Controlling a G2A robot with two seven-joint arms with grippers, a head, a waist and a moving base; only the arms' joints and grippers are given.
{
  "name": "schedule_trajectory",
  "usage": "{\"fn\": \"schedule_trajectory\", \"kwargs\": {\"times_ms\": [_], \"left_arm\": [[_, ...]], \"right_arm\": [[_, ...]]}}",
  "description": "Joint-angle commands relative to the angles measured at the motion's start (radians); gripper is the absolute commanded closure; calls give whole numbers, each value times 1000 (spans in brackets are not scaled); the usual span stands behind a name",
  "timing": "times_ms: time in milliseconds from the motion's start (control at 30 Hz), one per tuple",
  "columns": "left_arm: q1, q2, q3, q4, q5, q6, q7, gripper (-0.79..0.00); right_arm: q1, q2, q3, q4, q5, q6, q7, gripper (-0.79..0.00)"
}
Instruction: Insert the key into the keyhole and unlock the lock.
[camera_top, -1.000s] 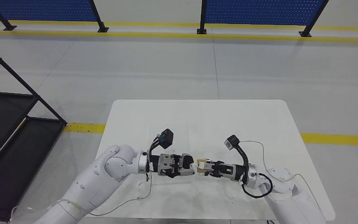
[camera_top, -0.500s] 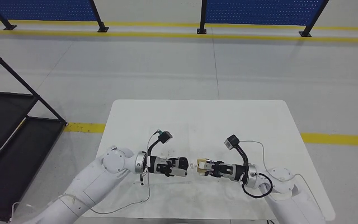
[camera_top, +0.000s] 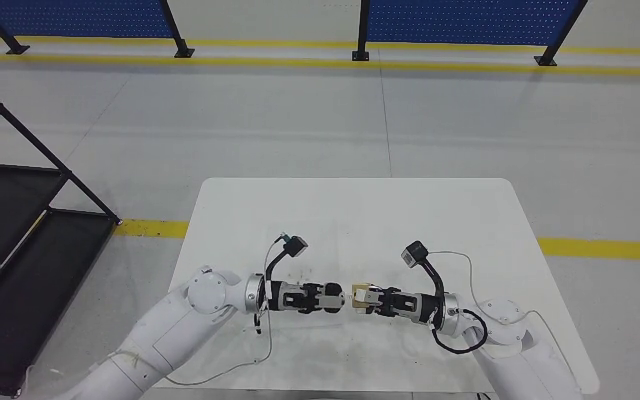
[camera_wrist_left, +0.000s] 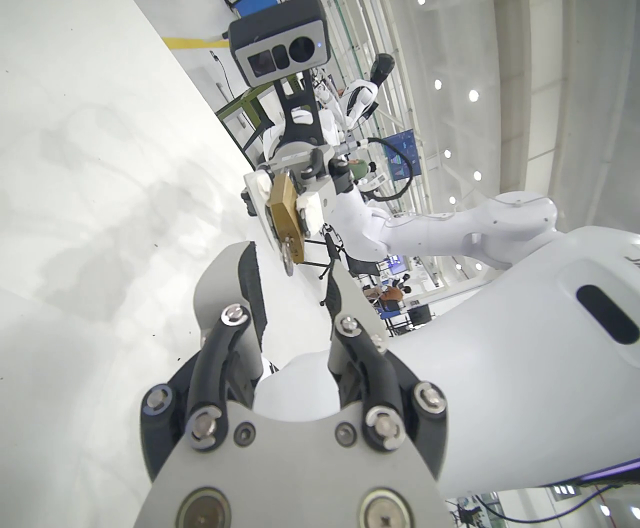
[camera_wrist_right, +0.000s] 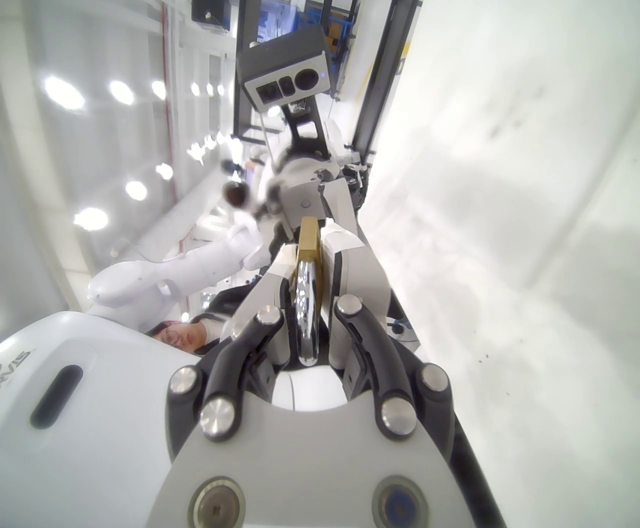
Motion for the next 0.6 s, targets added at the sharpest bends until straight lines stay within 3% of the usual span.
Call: {"fn": "schedule_trajectory", "kwargs": {"times_ms": [0, 333, 567], "left_arm": [[2, -2, 0, 3, 4, -5, 15, -259], [8, -9, -9, 4, 7, -20, 39, -142], [11, -13, -10, -2, -11, -12, 23, -132]], "right_arm": [[0, 0, 0, 0, 0, 0, 0, 0], [0, 0, 0, 0, 0, 0, 0, 0], [0, 0, 0, 0, 0, 0, 0, 0]]}}
